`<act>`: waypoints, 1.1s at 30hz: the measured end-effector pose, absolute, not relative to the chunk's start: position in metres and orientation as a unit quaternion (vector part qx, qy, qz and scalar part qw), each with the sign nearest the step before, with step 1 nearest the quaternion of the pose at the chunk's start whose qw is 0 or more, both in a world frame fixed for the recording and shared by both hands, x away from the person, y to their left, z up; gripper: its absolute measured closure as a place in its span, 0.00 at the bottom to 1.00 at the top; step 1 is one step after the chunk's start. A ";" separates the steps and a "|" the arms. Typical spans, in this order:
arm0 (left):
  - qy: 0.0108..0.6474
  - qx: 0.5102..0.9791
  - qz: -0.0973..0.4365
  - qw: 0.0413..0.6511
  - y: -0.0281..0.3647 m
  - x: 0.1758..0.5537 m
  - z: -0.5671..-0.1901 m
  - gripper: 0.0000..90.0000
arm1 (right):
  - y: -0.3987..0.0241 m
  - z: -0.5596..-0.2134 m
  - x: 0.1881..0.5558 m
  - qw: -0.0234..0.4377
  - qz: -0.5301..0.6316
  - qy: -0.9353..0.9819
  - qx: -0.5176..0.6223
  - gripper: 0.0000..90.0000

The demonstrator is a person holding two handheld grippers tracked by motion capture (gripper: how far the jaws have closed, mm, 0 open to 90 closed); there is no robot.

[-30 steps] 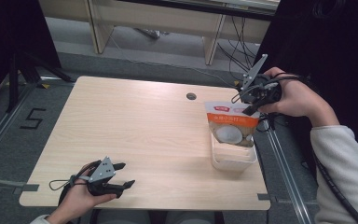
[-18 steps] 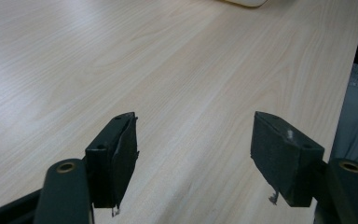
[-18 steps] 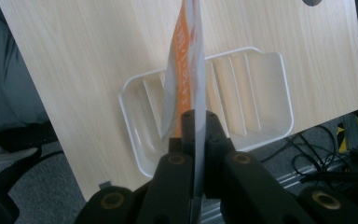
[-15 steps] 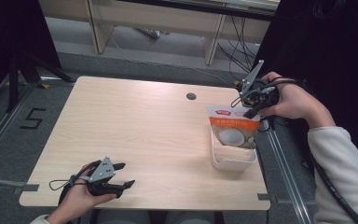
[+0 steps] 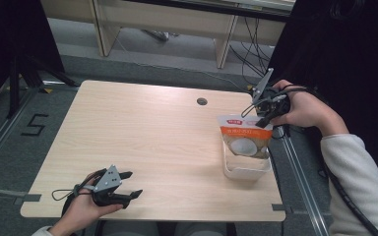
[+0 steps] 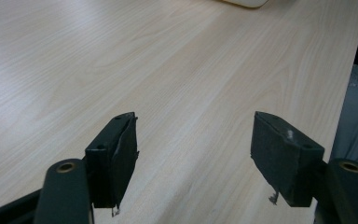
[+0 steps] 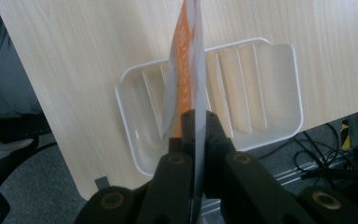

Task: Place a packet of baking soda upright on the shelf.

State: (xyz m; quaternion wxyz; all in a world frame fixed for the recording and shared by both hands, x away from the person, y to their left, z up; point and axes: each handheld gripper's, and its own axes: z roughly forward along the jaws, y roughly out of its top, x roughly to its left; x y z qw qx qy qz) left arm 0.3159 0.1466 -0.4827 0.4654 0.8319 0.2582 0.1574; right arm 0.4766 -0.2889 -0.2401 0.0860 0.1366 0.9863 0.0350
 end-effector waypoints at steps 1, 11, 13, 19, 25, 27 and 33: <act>0.258 0.832 0.157 0.465 0.147 0.316 -0.483 0.35 | -0.289 -0.241 0.477 0.085 0.034 0.987 0.134 1.00; 0.259 0.832 0.160 0.464 0.147 0.316 -0.483 0.34 | -0.288 -0.243 0.476 0.080 0.028 0.989 0.121 1.00; 0.259 0.831 0.160 0.465 0.147 0.316 -0.483 0.34 | -0.288 -0.244 0.477 0.078 0.029 0.989 0.122 1.00; 0.260 0.831 0.160 0.465 0.147 0.316 -0.483 0.34 | -0.288 -0.248 0.478 0.087 0.018 0.989 0.121 1.00; 0.259 0.831 0.158 0.466 0.147 0.316 -0.483 0.34 | -0.287 -0.252 0.480 0.089 0.014 0.990 0.112 1.00; 0.260 0.831 0.160 0.465 0.147 0.316 -0.483 0.34 | -0.287 -0.253 0.482 0.093 0.013 0.991 0.100 1.00; 0.260 0.831 0.159 0.466 0.147 0.316 -0.482 0.34 | -0.286 -0.258 0.484 0.096 0.003 0.990 0.103 1.00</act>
